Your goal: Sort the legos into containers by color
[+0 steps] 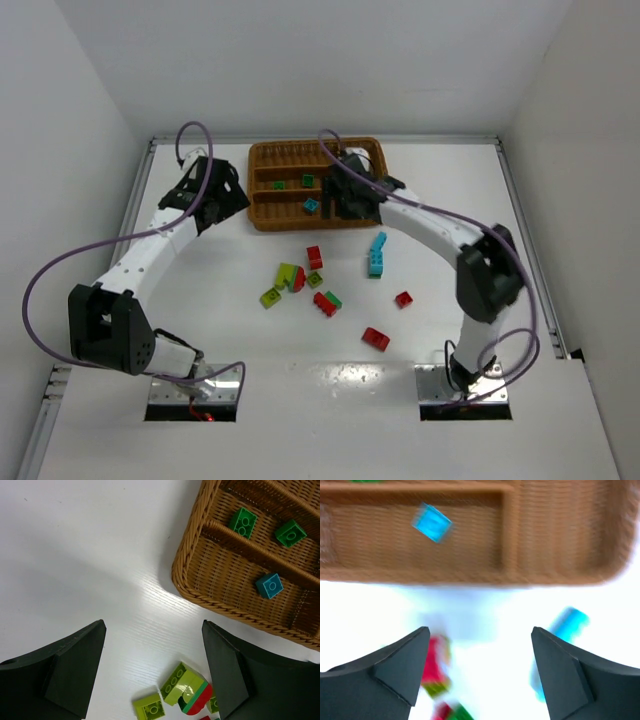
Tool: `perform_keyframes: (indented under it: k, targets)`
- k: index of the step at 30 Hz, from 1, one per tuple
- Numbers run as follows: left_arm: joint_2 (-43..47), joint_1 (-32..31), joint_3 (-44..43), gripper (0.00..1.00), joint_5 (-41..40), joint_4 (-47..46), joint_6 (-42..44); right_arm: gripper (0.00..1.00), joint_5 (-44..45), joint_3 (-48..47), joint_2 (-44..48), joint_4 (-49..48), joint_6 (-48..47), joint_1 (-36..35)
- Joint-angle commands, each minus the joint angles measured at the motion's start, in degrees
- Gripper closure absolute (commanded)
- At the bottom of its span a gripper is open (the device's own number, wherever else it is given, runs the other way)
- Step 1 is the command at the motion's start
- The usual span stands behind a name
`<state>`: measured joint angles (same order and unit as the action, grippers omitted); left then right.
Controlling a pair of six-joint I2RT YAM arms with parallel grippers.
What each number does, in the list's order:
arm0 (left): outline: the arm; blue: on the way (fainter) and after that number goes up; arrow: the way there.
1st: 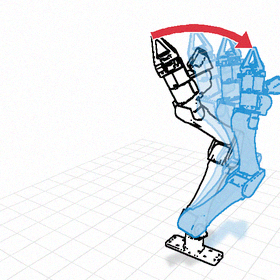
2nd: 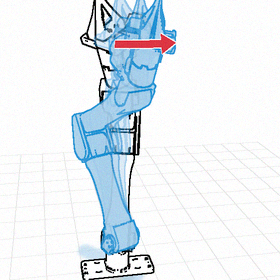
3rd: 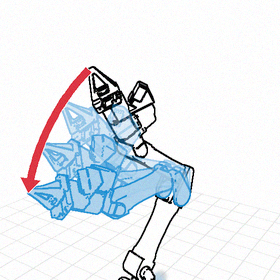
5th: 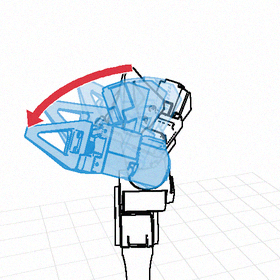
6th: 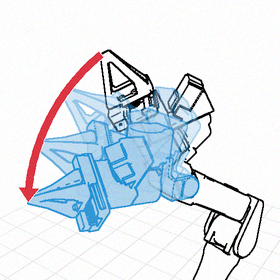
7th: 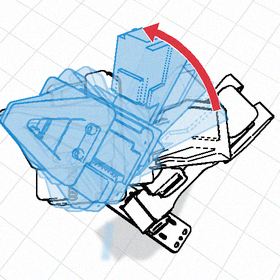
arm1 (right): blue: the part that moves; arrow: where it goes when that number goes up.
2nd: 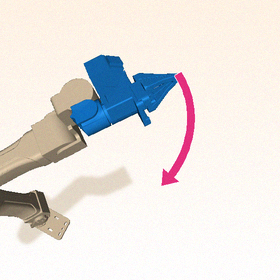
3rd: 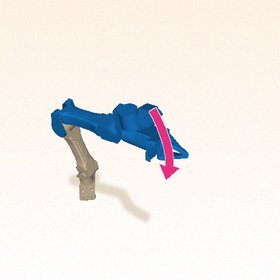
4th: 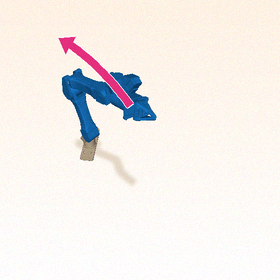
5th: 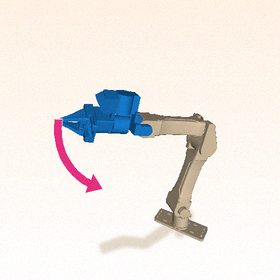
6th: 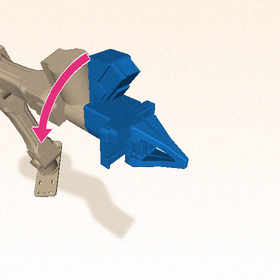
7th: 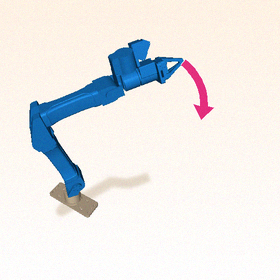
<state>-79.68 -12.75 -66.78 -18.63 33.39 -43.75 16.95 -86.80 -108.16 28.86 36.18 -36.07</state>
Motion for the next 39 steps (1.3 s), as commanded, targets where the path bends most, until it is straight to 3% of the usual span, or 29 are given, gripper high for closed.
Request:
perform_keyframes:
  k: [1, 3, 10, 21, 29, 37, 39]
  targets:
    - [1.9, 0.4, 0.1, 0.16, 1.1, -0.5, 1.3, 0.15, 6.3, 11.4, 10.6, -0.5, 1.6, 0.6]
    - [1.9, 0.4, 0.6, 0.16, 1.7, -1.1, 1.3, 0.07, 6.3, 15.5, 13.3, 0.8, 2.4, 0.6]
    - [1.9, 0.4, 1.7, 0.16, 4.4, -2.9, 1.8, 0.07, 3.3, 26.0, 16.9, 1.3, 3.6, 1.1]
    - [0.2, -0.2, 2.3, 0.16, 6.8, -2.9, 4.4, 0.30, 0.1, 26.5, 10.9, -0.6, 2.9, 2.4]
    - [-1.5, -0.2, 1.8, 0.16, 7.3, -2.9, 5.6, 0.56, -1.7, 26.5, 8.9, -2.5, 2.9, 2.9]
    - [-2.1, -0.7, 1.7, 0.16, 10.5, -4.0, 7.3, 0.58, -1.9, 26.5, 9.2, -2.0, 2.9, 2.9]
    - [-2.1, -0.7, 1.7, 0.16, 12.1, -4.6, 8.8, 0.64, -1.9, 27.0, 9.7, -2.0, 2.9, 2.9]
